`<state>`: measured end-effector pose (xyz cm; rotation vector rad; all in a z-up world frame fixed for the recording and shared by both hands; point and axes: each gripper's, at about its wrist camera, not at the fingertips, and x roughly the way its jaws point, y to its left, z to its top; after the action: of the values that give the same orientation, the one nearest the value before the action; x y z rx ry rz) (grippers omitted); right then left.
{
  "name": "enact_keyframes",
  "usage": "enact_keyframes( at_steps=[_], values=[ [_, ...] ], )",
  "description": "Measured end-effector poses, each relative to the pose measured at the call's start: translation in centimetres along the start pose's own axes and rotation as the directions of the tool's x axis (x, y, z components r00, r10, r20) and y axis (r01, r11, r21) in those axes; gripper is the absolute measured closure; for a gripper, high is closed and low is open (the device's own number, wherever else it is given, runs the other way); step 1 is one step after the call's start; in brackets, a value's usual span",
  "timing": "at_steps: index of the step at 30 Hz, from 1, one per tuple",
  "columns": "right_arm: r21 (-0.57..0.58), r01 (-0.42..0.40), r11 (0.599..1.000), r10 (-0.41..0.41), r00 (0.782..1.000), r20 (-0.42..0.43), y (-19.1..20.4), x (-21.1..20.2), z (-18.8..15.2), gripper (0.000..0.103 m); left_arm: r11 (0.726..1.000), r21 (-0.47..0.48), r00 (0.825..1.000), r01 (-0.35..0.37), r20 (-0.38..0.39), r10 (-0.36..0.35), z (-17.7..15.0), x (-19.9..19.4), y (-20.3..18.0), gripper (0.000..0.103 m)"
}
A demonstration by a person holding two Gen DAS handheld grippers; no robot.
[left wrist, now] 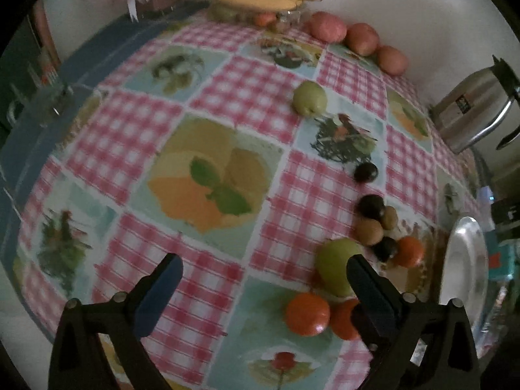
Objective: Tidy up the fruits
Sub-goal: 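Grasp an orange with the right tool while the left tool grasps another orange, then carry both oranges to the steel plate and open both tools to release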
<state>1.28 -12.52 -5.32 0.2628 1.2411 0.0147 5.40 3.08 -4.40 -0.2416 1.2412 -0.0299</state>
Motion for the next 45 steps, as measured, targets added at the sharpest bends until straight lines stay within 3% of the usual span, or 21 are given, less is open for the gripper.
enact_keyframes(
  at_steps=[3, 6, 11, 19, 26, 28, 30, 36, 45],
  values=[
    [0.002, -0.018, 1.000, 0.018, 1.000, -0.020, 0.1, 0.4, -0.1, 0.035, 1.000, 0.002, 1.000, -0.001, -0.013, 0.001, -0.4, 0.2, 0.0, 0.010],
    [-0.005, -0.030, 1.000, 0.030, 0.999, -0.034, 0.3, 0.7, -0.3, 0.044, 0.999, -0.018, 0.998, 0.051, -0.048, -0.052, -0.7, 0.6, 0.1, 0.015],
    [-0.001, -0.042, 0.999, 0.042, 0.997, -0.061, 0.4, 1.4, -0.6, 0.046, 0.995, -0.039, 0.992, 0.088, -0.090, -0.092, -1.3, 1.1, -0.1, 0.025],
    [0.033, -0.082, 0.996, 0.084, 0.993, -0.082, 0.1, 2.2, -0.7, 0.062, 0.993, -0.054, 0.987, 0.107, -0.111, -0.113, -1.6, 1.5, 0.2, 0.029],
    [0.078, -0.098, 0.992, 0.102, 0.994, -0.049, -1.1, 1.2, -0.6, 0.062, 0.989, -0.076, 0.985, 0.124, -0.113, -0.132, -1.6, 1.5, 0.5, 0.031],
    [0.105, -0.069, 0.992, 0.072, 0.997, -0.030, -1.9, 0.8, -0.5, 0.062, 0.991, -0.065, 0.985, 0.121, -0.116, -0.128, -1.7, 1.4, 0.3, 0.033],
    [0.125, -0.015, 0.992, 0.016, 1.000, -0.007, -2.8, 0.1, -0.3, 0.062, 0.992, -0.037, 0.984, 0.122, -0.122, -0.126, -1.9, 1.4, -0.2, 0.037],
    [0.207, -0.008, 0.978, 0.004, 1.000, 0.018, -5.4, -0.8, -0.2, 0.062, 0.993, 0.050, 0.984, 0.110, -0.144, -0.101, -2.5, 1.6, -1.6, 0.059],
    [0.208, -0.004, 0.978, -0.001, 1.000, 0.028, -5.5, -1.3, -0.3, 0.062, 0.988, 0.128, 0.987, 0.086, -0.145, -0.067, -3.2, 1.8, -2.9, 0.066]
  ],
)
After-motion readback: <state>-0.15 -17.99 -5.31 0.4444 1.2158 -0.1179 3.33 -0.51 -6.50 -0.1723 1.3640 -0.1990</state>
